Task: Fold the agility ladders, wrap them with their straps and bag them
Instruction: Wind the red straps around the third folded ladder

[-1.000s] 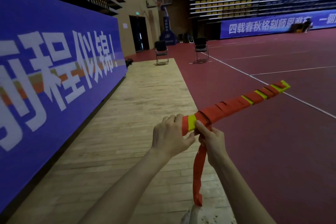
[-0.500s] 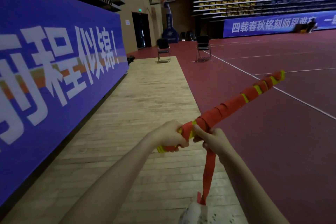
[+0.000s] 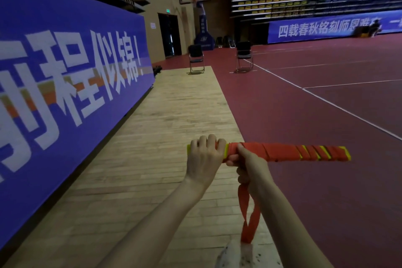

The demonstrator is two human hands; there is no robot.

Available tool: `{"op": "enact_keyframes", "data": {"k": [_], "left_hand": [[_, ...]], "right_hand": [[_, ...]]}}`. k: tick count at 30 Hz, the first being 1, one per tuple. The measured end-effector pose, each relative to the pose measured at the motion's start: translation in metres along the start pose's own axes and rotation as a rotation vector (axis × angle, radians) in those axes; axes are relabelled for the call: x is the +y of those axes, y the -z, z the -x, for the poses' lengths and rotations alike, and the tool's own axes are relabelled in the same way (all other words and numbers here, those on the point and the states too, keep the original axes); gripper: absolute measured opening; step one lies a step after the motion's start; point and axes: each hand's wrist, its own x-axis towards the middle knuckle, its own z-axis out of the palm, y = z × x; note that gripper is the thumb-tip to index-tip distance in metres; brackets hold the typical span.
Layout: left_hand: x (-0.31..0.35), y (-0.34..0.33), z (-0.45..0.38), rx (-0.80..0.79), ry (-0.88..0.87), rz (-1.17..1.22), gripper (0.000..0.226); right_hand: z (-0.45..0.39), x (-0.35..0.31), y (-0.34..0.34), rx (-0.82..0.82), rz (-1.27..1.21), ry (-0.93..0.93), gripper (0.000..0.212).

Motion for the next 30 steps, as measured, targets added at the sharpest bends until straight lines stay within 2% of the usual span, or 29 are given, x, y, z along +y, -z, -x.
{"op": "enact_keyframes", "data": {"k": [3,5,10,12,13,14,16,20,21,22,24,26,27,30], "left_hand": [[-0.007,-0.002,-0.004,0.126,0.045,-0.034,0.011],[-0.009,-0.003,-0.003,0.184,0.046,-0.037,0.011],[-0.009,0.006,-0.004,0.255,-0.035,-0.078,0.015],[-0.007,0.013,-0.007,0.214,-0.036,-0.088,0.011],[-0.005,0.021,-0.011,0.135,-0.023,-0.064,0.019],[-0.003,0.03,-0.016,-0.014,-0.001,-0.004,0.033],[-0.011,0.048,-0.031,-0.435,0.075,0.199,0.054],[-0.064,0.055,-0.072,-1.374,0.296,0.877,0.046],[-0.071,0.052,-0.072,-1.532,0.342,1.053,0.042],[-0.072,0.05,-0.069,-1.604,0.391,1.195,0.036],[-0.065,0.043,-0.055,-1.52,0.468,1.324,0.027],[-0.055,0.036,-0.043,-1.255,0.46,1.273,0.033],[-0.05,0.032,-0.039,-1.102,0.408,1.168,0.038],[-0.031,0.032,-0.035,-0.655,0.291,0.662,0.042]], "right_hand": [[0.001,-0.005,-0.003,0.011,0.06,-0.017,0.053],[0.0,-0.01,-0.004,0.022,0.052,-0.031,0.054],[-0.007,-0.012,-0.016,0.112,-0.159,-0.088,0.029],[-0.011,-0.008,-0.019,0.103,-0.236,-0.07,0.028],[-0.012,-0.006,-0.018,0.083,-0.266,-0.055,0.028],[-0.013,-0.004,-0.017,0.064,-0.288,-0.035,0.028],[-0.014,0.003,-0.011,0.042,-0.286,0.016,0.029],[-0.007,0.008,-0.003,-0.116,-0.215,0.217,0.035],[-0.005,0.005,-0.002,-0.162,-0.178,0.259,0.04],[-0.004,0.003,0.0,-0.202,-0.131,0.292,0.044],[-0.004,-0.004,0.005,-0.239,-0.012,0.341,0.042],[-0.009,-0.007,0.009,-0.207,0.117,0.35,0.033],[-0.012,-0.007,0.01,-0.172,0.158,0.33,0.031],[-0.02,-0.009,0.01,-0.08,0.138,0.219,0.032]]}}
